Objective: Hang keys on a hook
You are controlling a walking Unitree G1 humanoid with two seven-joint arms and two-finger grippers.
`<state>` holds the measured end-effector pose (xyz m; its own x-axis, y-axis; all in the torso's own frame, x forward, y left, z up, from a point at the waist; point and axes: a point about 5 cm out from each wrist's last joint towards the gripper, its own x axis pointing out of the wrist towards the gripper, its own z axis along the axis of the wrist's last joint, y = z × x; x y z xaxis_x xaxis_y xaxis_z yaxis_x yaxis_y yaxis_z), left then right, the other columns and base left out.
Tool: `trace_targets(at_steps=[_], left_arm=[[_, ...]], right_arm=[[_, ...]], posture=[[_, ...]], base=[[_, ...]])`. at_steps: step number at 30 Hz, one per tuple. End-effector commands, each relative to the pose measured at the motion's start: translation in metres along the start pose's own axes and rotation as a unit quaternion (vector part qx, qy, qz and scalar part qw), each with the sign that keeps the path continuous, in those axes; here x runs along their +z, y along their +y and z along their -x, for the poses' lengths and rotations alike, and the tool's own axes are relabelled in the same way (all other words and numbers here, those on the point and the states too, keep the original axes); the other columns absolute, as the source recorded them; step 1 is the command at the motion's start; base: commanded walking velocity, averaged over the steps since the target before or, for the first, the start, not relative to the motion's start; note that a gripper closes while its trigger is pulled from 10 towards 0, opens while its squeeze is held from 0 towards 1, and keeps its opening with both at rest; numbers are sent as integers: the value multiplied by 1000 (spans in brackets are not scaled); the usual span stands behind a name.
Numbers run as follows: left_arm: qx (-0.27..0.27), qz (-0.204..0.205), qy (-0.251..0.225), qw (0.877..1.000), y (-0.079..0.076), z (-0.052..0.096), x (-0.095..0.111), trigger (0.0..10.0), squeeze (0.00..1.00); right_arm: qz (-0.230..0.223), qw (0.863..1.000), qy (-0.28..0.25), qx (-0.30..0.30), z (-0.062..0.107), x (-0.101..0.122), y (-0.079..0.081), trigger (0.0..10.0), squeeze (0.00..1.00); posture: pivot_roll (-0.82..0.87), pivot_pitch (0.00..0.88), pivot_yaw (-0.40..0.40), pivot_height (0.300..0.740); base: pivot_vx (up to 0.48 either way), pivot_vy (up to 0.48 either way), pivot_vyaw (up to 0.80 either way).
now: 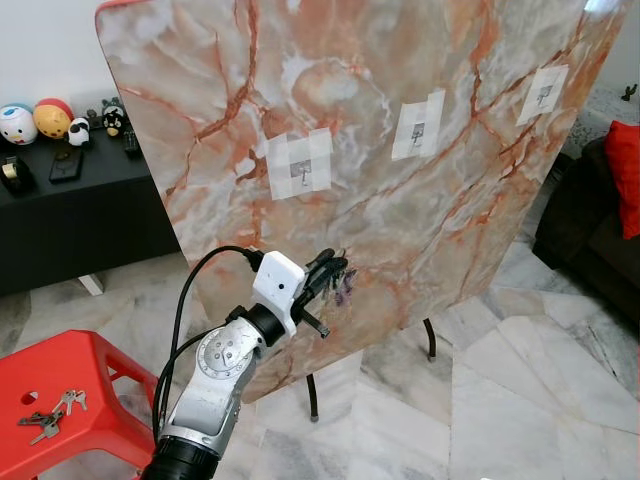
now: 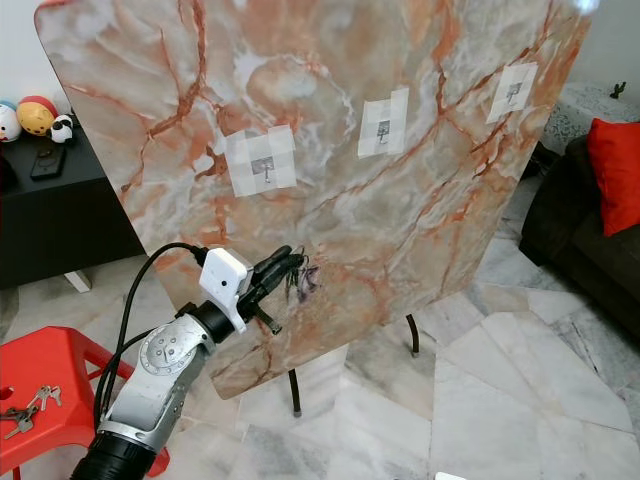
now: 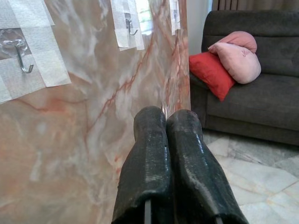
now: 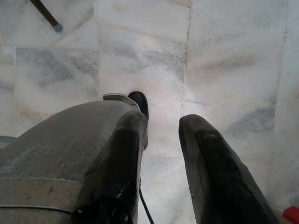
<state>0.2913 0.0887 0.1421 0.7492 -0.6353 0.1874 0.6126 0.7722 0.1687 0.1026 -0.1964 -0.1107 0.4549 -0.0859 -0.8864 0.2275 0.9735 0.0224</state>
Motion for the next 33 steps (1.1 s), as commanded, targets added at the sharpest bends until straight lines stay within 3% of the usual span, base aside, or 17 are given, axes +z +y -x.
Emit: trace_targets(at_steps=[1,9,26,33], left_arm=[[2,-9,-12,1000,-1,-2,4,10000,0],[11,-7,-12,1000,-1,-3,2,10000,0],[11,-13,-9,1000,0,-3,1,10000,0],[5,-22,-6,1000,-2,-5,1,10000,0]], right_arm=[[4,1000,4,-3,1,-3,-4,10000,0],[16,1000,7,-1,1,-3,-4,10000,0],[28,1000,8,2,1,-2,-5,10000,0],[38,999,8,4,1,-1,-5,10000,0]], posture=[[35,0,-51,740],[33,0,-60,740],[32,0,-65,740],[29,0,-64,740]], base=[[0,0,0],[0,0,0],[263,0,0],[0,0,0]])
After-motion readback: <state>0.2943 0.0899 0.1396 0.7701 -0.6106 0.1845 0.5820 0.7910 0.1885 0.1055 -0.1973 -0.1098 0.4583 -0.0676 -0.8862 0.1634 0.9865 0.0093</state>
